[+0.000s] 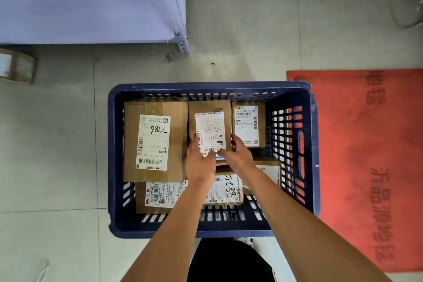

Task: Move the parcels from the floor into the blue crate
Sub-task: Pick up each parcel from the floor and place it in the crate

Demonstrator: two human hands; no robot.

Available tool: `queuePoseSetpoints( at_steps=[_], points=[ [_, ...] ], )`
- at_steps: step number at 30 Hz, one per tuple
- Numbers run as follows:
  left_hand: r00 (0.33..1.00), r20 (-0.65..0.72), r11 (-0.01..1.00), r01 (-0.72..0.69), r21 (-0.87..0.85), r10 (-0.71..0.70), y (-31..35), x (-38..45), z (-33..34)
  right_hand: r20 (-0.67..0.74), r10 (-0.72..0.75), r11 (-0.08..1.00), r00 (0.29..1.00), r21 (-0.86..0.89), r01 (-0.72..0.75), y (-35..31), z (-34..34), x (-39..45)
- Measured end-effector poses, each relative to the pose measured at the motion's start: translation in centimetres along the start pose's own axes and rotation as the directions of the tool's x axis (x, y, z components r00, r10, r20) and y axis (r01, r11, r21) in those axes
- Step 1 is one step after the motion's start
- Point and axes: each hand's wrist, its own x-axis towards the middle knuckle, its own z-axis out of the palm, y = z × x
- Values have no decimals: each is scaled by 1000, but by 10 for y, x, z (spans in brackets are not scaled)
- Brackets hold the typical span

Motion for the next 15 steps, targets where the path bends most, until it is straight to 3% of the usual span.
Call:
queuePoseSetpoints(
  at_steps=[4, 7, 15],
  points=[
    [990, 8, 948, 137, -289, -140, 8, -13, -2, 10, -33, 999, 999, -21, 33, 3, -1, -9],
    [984, 10, 902, 165, -399, -176, 12, -23, -8, -23, -82, 997, 996, -7, 82, 6, -6, -26],
    [986, 129, 932, 142, -335, -104, 25, -98, -77, 53, -141, 989, 989, -32, 142, 3, -10, -142]
  ],
)
